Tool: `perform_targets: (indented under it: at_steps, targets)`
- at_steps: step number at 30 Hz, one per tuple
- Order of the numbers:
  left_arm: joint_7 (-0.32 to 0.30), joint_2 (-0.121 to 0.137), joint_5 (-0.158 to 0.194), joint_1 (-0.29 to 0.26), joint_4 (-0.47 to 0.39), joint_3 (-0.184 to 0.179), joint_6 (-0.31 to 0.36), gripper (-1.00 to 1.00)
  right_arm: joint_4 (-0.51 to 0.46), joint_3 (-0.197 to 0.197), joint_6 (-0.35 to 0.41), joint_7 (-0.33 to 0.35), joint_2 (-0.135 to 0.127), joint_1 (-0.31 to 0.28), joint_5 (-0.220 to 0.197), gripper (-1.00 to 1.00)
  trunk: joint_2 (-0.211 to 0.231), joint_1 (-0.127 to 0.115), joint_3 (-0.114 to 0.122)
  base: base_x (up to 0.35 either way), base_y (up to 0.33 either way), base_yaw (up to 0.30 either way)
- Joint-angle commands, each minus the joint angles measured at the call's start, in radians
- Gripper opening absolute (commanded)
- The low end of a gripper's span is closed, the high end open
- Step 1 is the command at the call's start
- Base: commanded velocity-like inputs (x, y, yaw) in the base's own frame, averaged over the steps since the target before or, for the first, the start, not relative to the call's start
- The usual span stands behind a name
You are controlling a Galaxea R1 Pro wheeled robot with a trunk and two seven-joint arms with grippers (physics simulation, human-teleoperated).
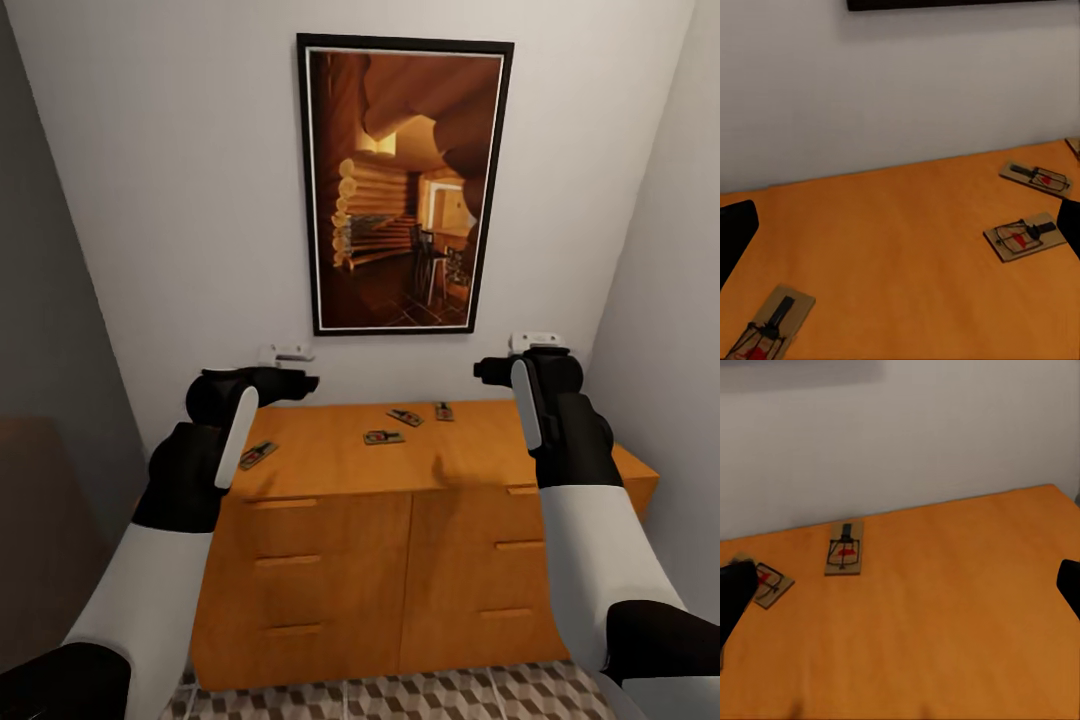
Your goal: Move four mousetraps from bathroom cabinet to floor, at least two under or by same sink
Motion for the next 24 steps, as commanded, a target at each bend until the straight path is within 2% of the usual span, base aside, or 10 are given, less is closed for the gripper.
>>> perform_targets:
  at_steps: [1,7,12,17,22,24]
  targets:
    - [0.006,0.0,0.008,-0.001,0.004,0.0,0.004,1.0,0.0,-0.001,0.004,-0.001,0.001,-0.001,0.0,1.0,-0.001,0.0,-0.001,0.155,0.0,0.0]
    - [0.006,0.0,0.007,-0.001,0.046,0.0,0.004,1.0,0.004,0.004,0.004,-0.001,0.004,-0.001,-0.001,1.0,-0.001,0.0,-0.001,0.076,0.0,0.0]
    - [0.006,0.001,0.007,-0.001,0.084,0.001,0.004,1.0,0.011,0.038,0.004,-0.001,0.012,-0.001,-0.002,1.0,-0.001,0.0,-0.001,0.023,0.0,0.0]
    - [0.006,0.006,0.005,-0.001,0.136,0.002,0.004,1.0,0.071,0.088,0.004,-0.006,0.034,-0.003,-0.001,1.0,-0.001,0.0,-0.001,0.009,0.0,0.0]
    - [0.006,0.014,0.006,-0.001,0.181,0.003,0.001,1.0,0.177,0.108,0.004,-0.034,0.069,-0.032,0.0,1.0,-0.001,0.0,-0.001,0.003,0.0,0.0]
    - [0.006,0.015,0.006,-0.001,0.188,0.003,0.001,1.0,0.2,0.11,0.004,-0.041,0.075,-0.04,0.0,1.0,-0.001,0.0,-0.001,0.002,0.0,0.0]
